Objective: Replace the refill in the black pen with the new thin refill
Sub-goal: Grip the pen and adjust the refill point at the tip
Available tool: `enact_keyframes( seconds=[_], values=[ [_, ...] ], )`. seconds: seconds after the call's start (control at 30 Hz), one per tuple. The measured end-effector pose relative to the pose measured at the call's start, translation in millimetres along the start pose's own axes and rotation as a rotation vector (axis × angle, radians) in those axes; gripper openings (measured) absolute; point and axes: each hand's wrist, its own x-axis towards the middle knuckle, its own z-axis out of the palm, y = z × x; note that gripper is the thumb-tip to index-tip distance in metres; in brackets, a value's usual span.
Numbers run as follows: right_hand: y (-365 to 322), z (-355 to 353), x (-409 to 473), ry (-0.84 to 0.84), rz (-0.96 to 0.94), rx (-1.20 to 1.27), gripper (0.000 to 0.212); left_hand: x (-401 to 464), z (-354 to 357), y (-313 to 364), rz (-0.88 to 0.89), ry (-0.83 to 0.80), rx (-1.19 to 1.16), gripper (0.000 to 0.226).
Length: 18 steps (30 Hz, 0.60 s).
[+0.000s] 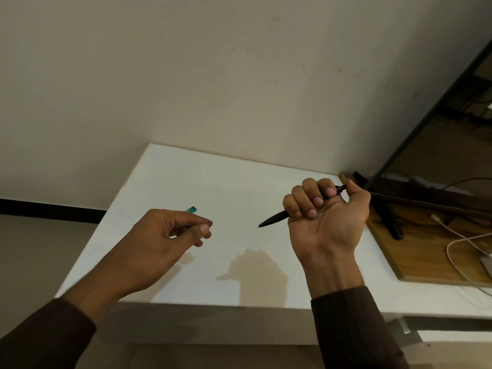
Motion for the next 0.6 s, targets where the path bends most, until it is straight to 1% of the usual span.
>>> enact_keyframes(
  seconds=[0.07, 0.1, 0.2, 0.33, 0.47, 0.6],
  values=[
    [-0.3, -0.5, 0.1, -0.006, -0.003, 0.003, 0.044, -0.5, -0.2, 0.8, 0.001, 0.001, -0.011, 0.035],
    [-0.6, -0.7, 0.3, -0.006, -0.005, 0.002, 0.044, -0.5, -0.2, 0.7, 0.003, 0.001, -0.008, 0.035],
    [-1.8, -1.0, 1.4, 0.0, -0.016, -0.011, 0.042, 1.1, 0.4, -1.9, 0.006, 0.007, 0.01, 0.019],
    [-1.0, -1.1, 0.9, -0.005, -0.021, -0.007, 0.044, 1.1, 0.2, -3.8, 0.002, 0.002, 0.026, 0.017],
    [-1.1, -1.0, 1.1, -0.007, -0.025, -0.011, 0.044, -0.5, -0.6, -2.2, 0.001, -0.002, 0.025, 0.024],
    [-1.1, -0.5, 0.8, -0.016, -0.037, -0.044, 0.043, -2.3, -0.6, 1.1, 0.004, -0.013, 0.022, 0.04]
  ],
)
